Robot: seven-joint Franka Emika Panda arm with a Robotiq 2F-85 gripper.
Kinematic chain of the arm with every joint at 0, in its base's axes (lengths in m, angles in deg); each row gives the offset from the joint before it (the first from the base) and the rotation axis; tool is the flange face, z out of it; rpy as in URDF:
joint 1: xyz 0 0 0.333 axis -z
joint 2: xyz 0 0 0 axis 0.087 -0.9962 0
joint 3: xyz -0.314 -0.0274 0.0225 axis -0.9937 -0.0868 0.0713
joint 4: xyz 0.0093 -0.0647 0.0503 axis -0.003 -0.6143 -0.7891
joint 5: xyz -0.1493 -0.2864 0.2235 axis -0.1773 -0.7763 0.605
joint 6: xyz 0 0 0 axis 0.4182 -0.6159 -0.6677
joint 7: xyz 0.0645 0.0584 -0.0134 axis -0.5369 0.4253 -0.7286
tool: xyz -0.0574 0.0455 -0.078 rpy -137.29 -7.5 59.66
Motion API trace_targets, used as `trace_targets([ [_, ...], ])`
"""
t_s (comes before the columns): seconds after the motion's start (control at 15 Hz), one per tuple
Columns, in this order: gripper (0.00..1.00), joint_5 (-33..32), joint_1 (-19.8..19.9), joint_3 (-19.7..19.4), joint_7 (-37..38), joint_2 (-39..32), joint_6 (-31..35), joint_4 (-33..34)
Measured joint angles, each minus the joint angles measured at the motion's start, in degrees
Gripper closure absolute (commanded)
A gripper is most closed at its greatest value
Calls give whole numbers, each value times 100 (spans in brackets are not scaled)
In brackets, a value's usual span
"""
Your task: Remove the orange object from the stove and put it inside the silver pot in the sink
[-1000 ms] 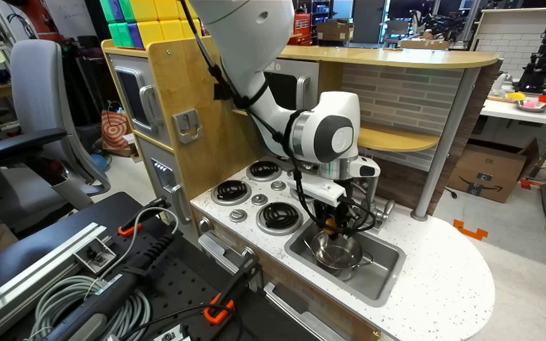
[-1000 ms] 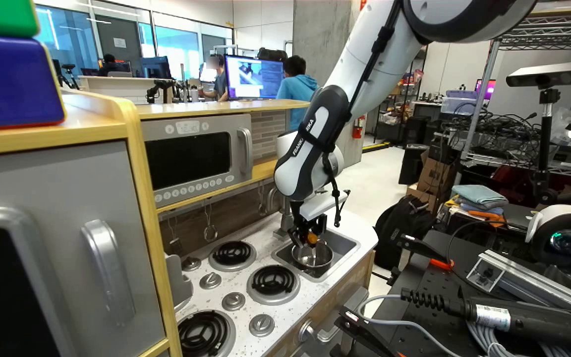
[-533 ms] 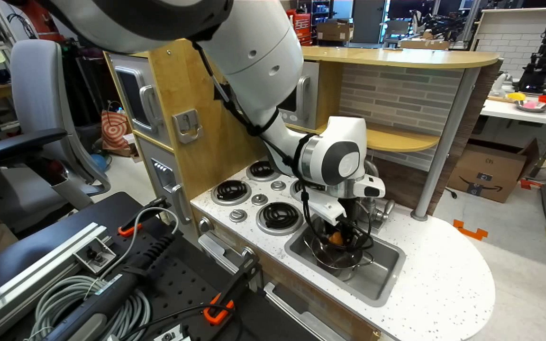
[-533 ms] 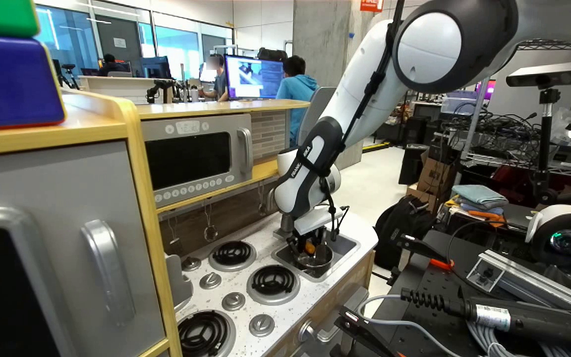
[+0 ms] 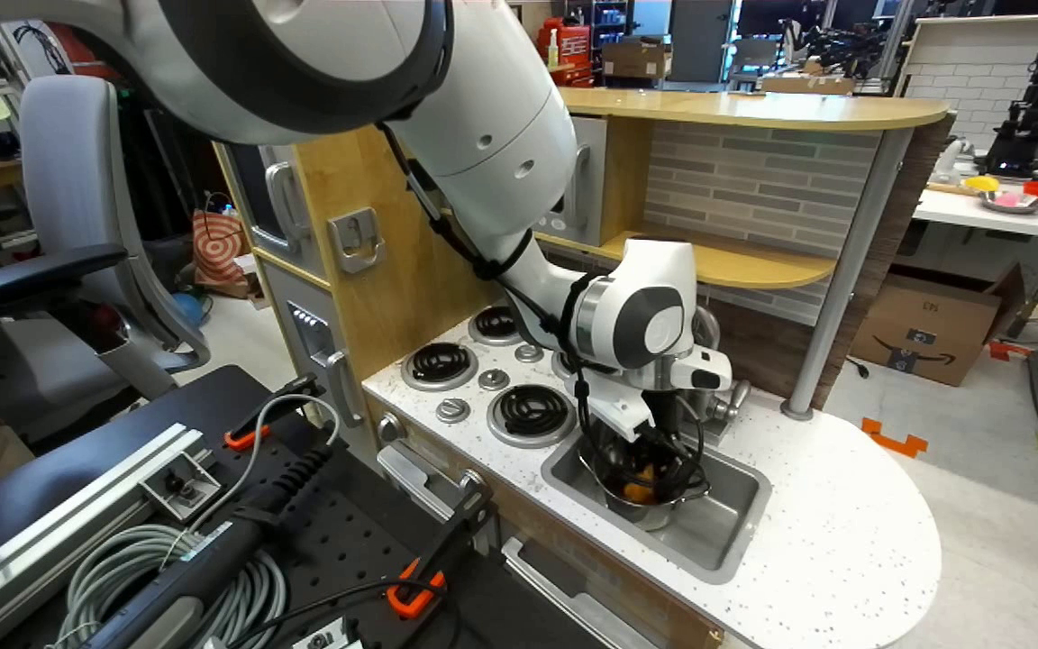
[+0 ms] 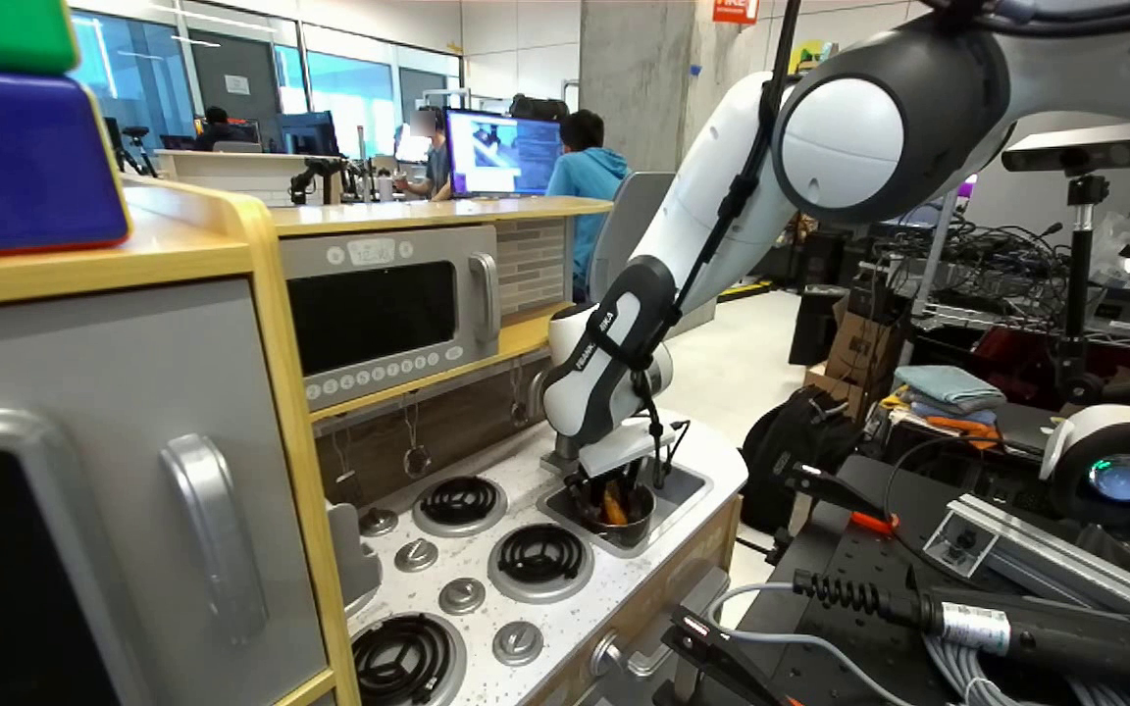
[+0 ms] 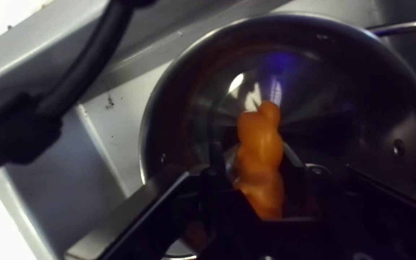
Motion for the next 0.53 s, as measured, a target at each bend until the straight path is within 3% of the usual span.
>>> trace_targets([
  [0.2,6,-16,-12,-49,-3,14,-99,-24],
  [0.53,0,-31,-60,-49,-175,324,-209,-313],
])
